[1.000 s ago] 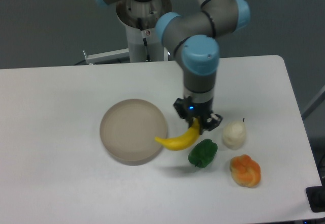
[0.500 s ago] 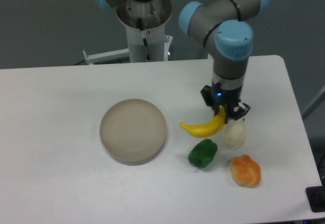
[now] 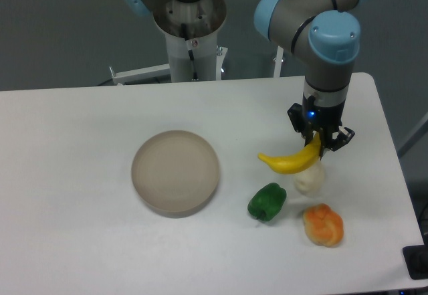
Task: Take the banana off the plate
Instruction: 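Lift the banana off the plate and carry it toward the white pear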
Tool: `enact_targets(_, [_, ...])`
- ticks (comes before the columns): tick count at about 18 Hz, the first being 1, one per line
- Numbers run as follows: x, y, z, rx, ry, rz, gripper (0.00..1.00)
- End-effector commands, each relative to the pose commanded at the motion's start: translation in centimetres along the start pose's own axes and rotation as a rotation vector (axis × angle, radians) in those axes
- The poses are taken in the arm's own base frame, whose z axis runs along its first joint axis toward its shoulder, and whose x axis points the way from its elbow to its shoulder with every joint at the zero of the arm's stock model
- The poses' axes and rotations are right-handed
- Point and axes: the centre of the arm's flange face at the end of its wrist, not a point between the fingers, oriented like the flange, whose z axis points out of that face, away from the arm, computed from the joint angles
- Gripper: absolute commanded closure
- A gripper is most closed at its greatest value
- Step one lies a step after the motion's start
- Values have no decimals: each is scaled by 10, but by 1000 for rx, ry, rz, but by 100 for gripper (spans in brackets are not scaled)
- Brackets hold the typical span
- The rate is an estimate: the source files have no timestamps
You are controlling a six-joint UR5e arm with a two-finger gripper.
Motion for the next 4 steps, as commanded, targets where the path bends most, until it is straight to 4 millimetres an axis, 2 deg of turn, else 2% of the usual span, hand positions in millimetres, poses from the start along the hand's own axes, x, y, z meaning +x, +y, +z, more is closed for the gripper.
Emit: enact_targets(4, [-1, 2, -2, 1, -3, -4, 68])
